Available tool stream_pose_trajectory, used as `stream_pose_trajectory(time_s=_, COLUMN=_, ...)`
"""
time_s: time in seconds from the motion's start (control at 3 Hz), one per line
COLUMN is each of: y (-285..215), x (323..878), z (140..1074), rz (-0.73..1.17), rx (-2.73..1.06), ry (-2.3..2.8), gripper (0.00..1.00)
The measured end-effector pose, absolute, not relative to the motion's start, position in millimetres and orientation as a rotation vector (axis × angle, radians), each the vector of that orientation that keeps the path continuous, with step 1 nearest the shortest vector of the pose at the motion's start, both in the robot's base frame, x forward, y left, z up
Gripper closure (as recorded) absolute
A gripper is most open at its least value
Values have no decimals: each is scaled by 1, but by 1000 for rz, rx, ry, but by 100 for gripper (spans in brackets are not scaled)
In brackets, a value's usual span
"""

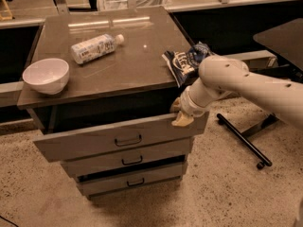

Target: Open top drawer

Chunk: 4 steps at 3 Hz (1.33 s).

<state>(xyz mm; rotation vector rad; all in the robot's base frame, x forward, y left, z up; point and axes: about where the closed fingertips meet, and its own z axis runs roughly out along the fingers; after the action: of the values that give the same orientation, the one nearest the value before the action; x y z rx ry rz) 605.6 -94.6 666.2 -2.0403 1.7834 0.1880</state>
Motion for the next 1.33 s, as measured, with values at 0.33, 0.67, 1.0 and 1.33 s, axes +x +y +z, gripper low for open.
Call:
stream_pose_trajectory(time_s=0.33, y=-101, x=557, z=665, rz=346, rx=-2068, ry=1736, gripper=65)
stream_pose_trajectory(time_s=0.67, y=-101, x=546, z=663, rz=382, rx=-2074, ry=1732, gripper=42)
stream_pose_trajectory(time_s=1.0, y=-101, x=546, z=663, rz=382, rx=-2074, ry=1732, gripper=18)
stream_pose_trajectory(time_s=1.33, y=-101, x=546, z=663, rz=382, rx=-2074, ry=1732, gripper=0)
